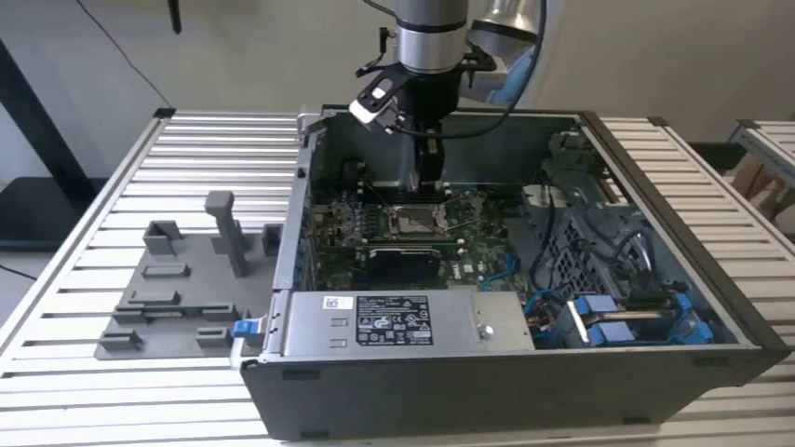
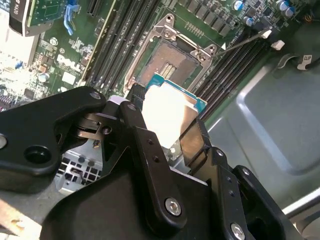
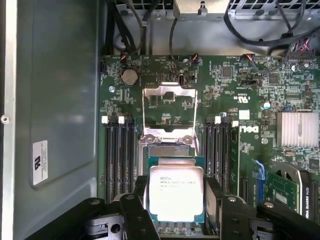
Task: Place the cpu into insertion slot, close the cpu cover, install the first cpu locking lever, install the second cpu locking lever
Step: 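Place the cpu into insertion slot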
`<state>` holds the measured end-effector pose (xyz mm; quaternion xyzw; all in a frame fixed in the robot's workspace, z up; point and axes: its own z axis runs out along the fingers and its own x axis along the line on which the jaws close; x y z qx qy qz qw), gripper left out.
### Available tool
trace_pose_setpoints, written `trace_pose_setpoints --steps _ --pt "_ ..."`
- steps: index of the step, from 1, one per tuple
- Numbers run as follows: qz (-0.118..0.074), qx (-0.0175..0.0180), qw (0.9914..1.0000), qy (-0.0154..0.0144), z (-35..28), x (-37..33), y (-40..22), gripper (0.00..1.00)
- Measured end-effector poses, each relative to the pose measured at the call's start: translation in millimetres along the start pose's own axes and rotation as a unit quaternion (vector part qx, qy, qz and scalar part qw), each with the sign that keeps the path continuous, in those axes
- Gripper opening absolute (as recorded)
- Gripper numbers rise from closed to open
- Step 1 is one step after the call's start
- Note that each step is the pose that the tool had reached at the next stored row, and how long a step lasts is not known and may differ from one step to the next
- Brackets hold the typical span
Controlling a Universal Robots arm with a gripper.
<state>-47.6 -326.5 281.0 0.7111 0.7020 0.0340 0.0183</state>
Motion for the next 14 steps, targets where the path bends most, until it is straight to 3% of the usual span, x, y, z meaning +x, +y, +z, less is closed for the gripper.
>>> trace_pose_setpoints --steps 4,10,14 --pt "0.000 -0.0001 1.00000 0.0001 6.7 -0.1 -0.4 0.55" --pt "0.000 0.0000 1.00000 0.0000 8.8 -0.1 -0.7 0.55" --pt "0.000 0.0000 1.00000 0.0007 14.2 0.2 -1.0 0.55"
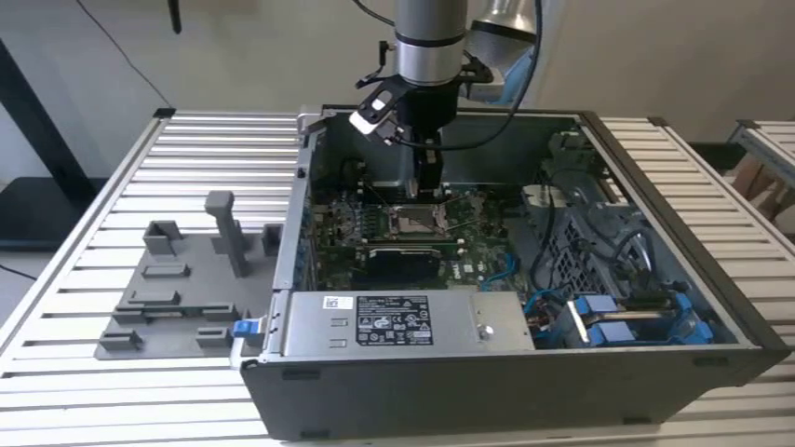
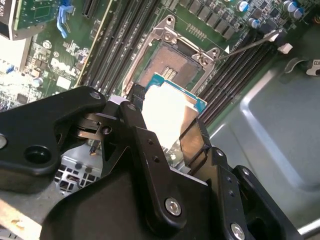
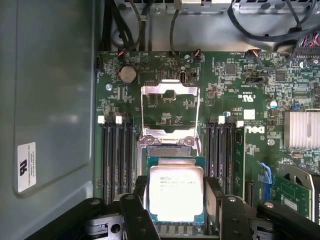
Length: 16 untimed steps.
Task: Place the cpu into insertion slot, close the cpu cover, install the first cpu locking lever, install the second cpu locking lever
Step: 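Place the cpu into insertion slot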
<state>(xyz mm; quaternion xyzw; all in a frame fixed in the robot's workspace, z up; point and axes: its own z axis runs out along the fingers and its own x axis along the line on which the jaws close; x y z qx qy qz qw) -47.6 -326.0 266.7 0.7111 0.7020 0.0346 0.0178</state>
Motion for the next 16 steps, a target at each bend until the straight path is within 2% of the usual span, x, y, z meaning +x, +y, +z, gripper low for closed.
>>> trace_pose_setpoints --steps 9,16 --pt "0.000 0.0000 1.00000 0.0007 15.1 2.2 -1.2 0.55" --pt "0.001 0.0001 1.00000 0.0010 27.4 8.3 -2.2 0.55"
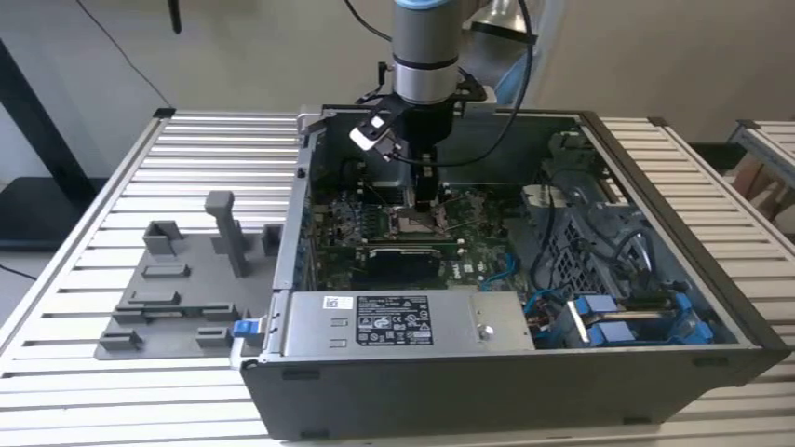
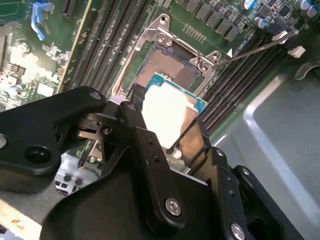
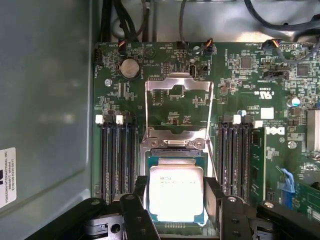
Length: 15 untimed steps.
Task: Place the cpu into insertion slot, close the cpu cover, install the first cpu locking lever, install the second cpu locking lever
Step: 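Place the cpu into insertion slot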
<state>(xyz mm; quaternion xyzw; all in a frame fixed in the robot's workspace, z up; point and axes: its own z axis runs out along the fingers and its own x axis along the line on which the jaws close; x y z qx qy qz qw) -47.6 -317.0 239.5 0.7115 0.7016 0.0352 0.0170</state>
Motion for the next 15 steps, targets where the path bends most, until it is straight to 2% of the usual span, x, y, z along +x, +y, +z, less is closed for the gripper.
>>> trace_pose_setpoints --steps 8,15 --pt "0.001 -0.0001 1.00000 0.0001 14.0 4.4 -1.2 0.55" --pt "0.003 -0.0001 1.00000 0.0000 22.7 6.0 -2.0 0.55"
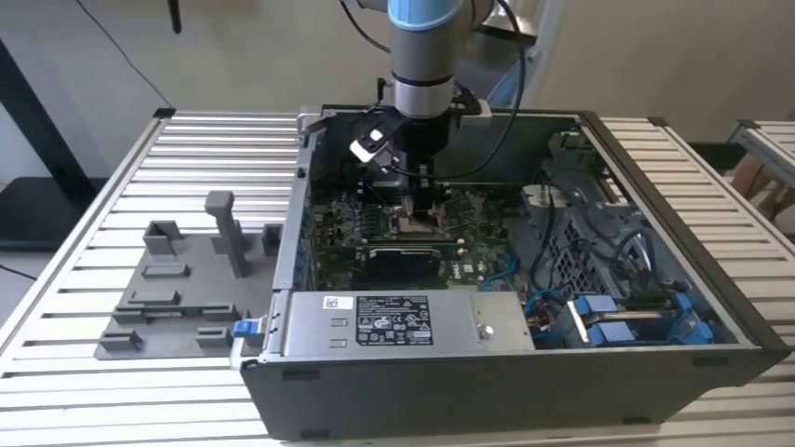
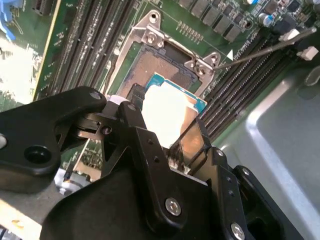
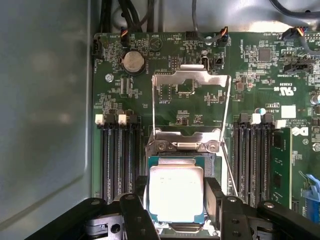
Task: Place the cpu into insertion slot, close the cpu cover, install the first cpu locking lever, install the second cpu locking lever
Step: 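Place the cpu into insertion slot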
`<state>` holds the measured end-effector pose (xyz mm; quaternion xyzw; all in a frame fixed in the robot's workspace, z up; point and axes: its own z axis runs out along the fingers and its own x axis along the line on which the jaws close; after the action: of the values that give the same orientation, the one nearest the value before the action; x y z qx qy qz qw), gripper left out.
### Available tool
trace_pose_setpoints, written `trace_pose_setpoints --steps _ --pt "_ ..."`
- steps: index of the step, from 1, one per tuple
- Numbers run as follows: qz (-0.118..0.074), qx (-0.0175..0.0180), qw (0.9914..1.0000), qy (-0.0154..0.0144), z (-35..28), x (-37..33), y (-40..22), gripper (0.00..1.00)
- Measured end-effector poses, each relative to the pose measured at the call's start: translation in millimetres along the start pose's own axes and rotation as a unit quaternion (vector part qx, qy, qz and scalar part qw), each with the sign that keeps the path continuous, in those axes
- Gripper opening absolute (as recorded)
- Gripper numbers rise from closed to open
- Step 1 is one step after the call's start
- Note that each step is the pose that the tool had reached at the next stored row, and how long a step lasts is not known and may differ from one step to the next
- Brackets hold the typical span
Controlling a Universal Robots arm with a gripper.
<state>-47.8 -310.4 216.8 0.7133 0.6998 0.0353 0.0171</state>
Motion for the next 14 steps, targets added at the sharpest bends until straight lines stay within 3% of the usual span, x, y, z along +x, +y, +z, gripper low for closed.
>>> trace_pose_setpoints --steps 9,14 --pt "0.009 -0.0002 0.99996 -0.0007 8.6 -0.3 -3.3 0.55" --pt "0.012 -0.0003 0.99993 -0.0008 10.2 -2.7 -3.4 0.55"
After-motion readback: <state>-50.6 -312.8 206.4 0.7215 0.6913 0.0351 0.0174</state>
